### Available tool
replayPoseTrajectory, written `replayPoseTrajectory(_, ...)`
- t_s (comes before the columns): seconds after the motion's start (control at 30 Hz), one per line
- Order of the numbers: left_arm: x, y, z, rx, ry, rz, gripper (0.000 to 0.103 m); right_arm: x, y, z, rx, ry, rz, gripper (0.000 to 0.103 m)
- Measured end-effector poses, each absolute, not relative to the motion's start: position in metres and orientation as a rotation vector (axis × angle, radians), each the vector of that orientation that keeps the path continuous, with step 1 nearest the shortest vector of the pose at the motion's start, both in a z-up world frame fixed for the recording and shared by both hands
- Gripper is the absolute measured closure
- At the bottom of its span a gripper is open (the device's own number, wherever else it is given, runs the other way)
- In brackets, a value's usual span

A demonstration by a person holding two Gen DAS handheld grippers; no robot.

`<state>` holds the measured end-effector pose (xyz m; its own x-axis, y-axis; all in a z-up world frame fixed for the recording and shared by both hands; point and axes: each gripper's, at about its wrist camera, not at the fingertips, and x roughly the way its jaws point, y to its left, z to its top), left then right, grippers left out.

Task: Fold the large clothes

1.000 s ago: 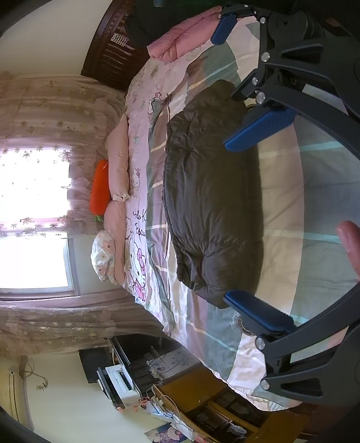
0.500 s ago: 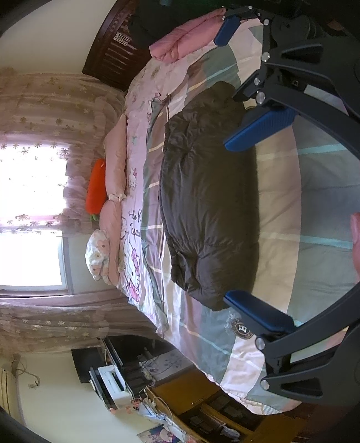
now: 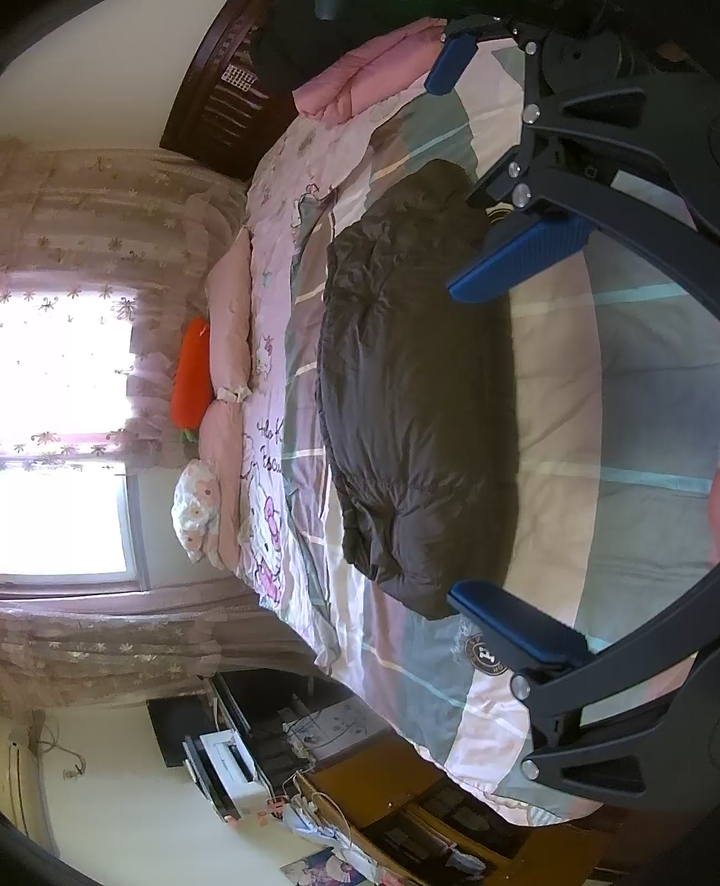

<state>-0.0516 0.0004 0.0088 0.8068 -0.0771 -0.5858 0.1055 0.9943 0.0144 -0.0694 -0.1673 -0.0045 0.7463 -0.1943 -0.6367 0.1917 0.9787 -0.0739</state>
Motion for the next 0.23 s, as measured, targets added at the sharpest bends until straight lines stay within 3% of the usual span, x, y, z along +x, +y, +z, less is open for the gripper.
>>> replayPoseTrajectory(0.23, -0.0470, 0.0025, 0.0069, 0.044, 0.653, -0.087, 0.002, -0.0654, -0.1678, -0.0038, -0.007, 0.698, -0.201, 0.001)
